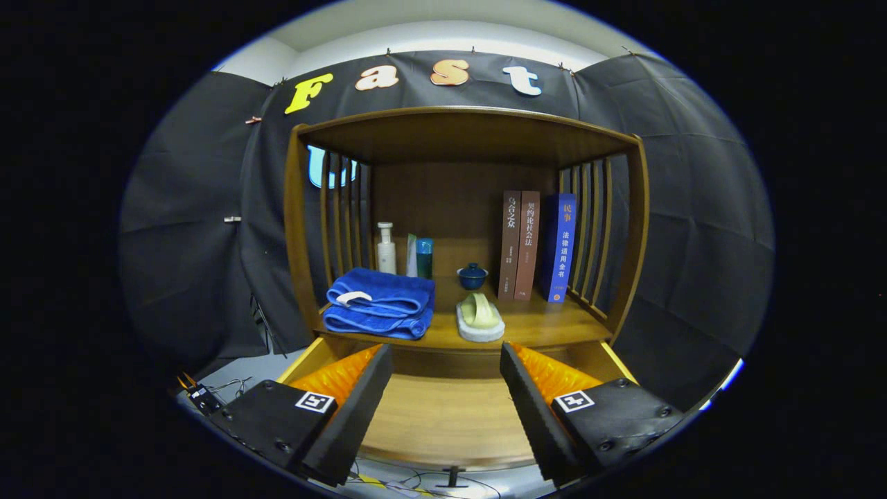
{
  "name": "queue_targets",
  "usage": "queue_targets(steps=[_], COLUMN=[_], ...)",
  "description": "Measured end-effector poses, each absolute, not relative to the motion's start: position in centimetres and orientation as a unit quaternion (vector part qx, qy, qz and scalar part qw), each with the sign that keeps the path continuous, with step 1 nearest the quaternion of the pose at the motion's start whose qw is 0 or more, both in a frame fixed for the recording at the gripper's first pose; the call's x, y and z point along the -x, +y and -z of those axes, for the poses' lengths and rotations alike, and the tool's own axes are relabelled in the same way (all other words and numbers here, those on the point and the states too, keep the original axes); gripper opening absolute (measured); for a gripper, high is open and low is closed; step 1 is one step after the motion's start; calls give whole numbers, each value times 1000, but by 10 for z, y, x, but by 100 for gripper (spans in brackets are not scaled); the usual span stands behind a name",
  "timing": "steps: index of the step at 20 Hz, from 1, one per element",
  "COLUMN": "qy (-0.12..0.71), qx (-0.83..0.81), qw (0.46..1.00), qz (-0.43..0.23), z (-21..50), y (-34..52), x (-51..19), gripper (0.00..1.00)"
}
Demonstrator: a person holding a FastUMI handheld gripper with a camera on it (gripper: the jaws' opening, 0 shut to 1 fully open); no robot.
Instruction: Pull open the drawer, take out the items inside it, and place them on the countertop above the cabinet.
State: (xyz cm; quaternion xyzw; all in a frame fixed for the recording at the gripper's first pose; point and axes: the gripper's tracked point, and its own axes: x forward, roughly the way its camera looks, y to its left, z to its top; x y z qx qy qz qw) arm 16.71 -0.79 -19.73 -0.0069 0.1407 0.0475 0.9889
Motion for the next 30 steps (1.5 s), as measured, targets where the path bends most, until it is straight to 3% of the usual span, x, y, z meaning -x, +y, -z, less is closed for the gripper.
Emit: queue_targets(steps=[8, 12, 22, 30], qy=[99, 106, 152, 146], qx=[53, -1, -3, 11], qw=[994, 994, 988, 989], qz=[-20, -19, -8, -6], z=[247, 286, 347, 348], y=[-32, -27, -42, -44], x=[-87, -67, -88, -88], gripper=[99, 99, 99, 99])
